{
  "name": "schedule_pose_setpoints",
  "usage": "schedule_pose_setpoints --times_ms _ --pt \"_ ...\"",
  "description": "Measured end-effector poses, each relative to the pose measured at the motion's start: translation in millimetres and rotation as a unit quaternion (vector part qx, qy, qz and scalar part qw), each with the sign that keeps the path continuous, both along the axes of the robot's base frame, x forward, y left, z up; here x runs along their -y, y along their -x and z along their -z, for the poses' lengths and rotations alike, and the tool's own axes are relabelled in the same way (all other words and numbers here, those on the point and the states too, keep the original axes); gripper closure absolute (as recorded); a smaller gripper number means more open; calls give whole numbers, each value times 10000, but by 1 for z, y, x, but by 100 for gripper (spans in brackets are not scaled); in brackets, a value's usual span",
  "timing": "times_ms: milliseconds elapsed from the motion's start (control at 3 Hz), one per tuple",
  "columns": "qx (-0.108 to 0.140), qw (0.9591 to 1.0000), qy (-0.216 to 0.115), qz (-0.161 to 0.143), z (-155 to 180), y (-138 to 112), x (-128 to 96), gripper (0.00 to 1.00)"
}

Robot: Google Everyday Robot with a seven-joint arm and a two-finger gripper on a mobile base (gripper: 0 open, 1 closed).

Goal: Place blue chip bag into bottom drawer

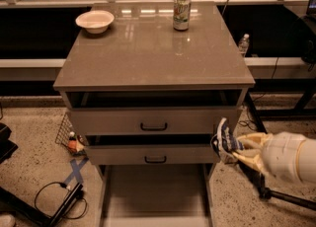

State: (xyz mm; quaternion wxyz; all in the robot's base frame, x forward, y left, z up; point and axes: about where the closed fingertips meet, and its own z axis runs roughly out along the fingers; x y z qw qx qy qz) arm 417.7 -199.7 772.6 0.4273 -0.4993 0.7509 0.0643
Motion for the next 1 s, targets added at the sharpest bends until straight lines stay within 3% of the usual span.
schedule_pose_setpoints --times_ms 333,667,1000 --pt "-313 9992 -230 -41 78 17 16 100" --pt "-325 9992 -248 -41 79 17 16 100" --pt "-372 9978 -489 -247 122 10 -6 100"
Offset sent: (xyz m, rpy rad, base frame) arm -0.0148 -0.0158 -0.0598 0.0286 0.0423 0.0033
